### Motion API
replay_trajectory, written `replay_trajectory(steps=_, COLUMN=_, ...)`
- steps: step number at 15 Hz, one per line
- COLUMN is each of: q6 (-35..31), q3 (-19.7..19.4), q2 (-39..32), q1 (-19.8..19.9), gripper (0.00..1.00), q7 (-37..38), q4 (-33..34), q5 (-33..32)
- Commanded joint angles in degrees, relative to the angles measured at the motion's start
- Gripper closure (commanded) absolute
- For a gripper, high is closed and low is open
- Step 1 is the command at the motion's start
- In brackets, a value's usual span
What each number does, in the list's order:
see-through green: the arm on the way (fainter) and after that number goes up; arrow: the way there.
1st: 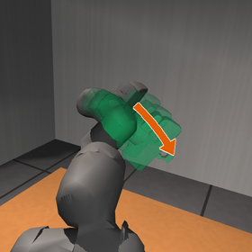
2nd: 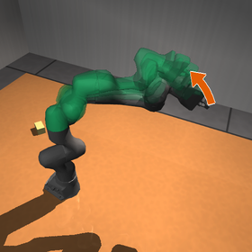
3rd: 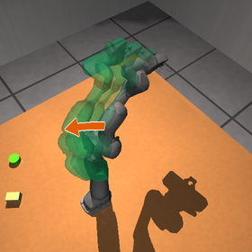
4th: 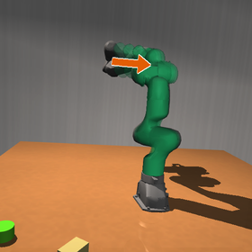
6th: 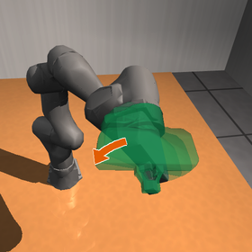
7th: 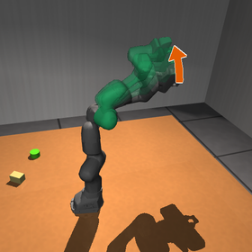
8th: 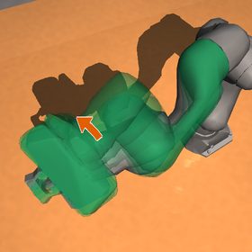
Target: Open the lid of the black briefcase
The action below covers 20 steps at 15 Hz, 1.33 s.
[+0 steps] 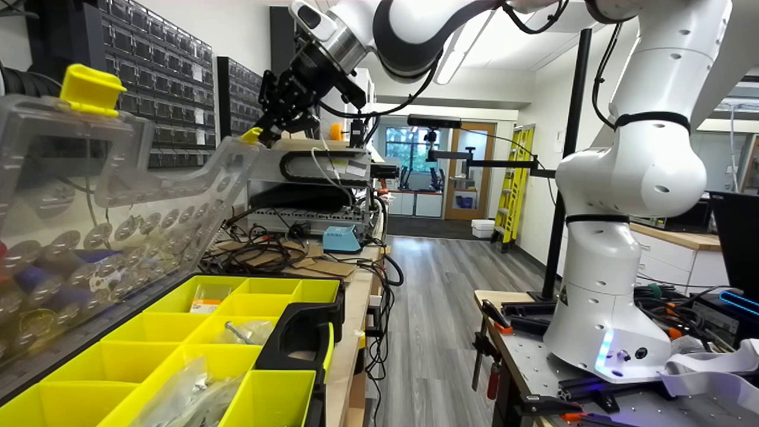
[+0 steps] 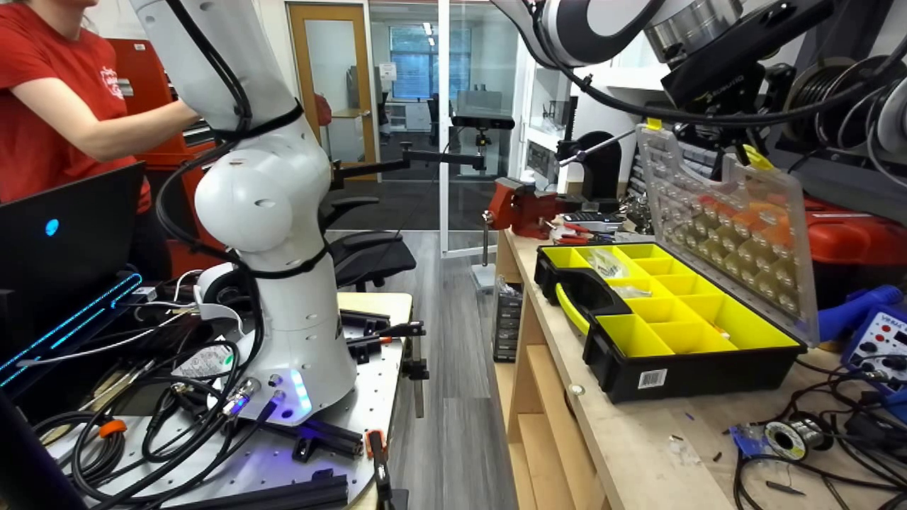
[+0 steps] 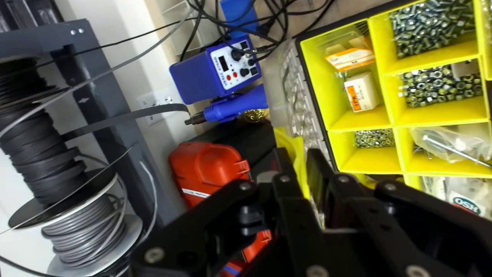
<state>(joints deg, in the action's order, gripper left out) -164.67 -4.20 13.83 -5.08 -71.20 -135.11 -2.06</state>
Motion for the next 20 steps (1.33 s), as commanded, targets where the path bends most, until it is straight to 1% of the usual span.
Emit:
replay_trajectory(steps=1, q6=-2.63, q3=3.15, q2=-8.18, q1=-0.74, gripper=0.96, q7=5.28, q4=2.14, q5=-3.35)
replay_trajectory(steps=3, q6=-2.64, q3=3.59, q2=-9.02, q1=-0.57, gripper=0.96, q7=5.98, q4=3.35, q5=-5.14)
replay_trajectory(steps=5, q6=-2.28, q3=4.0, q2=-9.67, q1=-0.55, gripper=0.96, q7=5.34, q4=4.45, q5=-5.42)
replay_trajectory(steps=7, q6=-2.2, q3=4.04, q2=-10.22, q1=-0.98, gripper=0.96, q7=4.76, q4=5.44, q5=-5.37)
replay_trajectory(steps=11, q6=-2.22, q3=3.84, q2=-11.3, q1=-2.15, gripper=0.96, q7=2.93, q4=6.92, q5=-3.25)
replay_trajectory(steps=17, q6=-4.12, q3=4.08, q2=-13.07, q1=-1.63, gripper=0.96, q7=2.95, q4=8.6, q5=-4.75)
replay_trajectory(steps=18, q6=-4.03, q3=4.18, q2=-13.47, q1=-1.39, gripper=0.61, q7=3.57, q4=9.08, q5=-5.37)
replay_trajectory(steps=19, q6=-3.9, q3=4.22, q2=-13.91, q1=-1.41, gripper=0.59, q7=3.56, q4=9.45, q5=-5.52)
replay_trajectory(steps=20, q6=-3.83, q3=4.68, q2=-15.05, q1=-1.89, gripper=0.53, q7=2.92, q4=9.56, q5=-4.8)
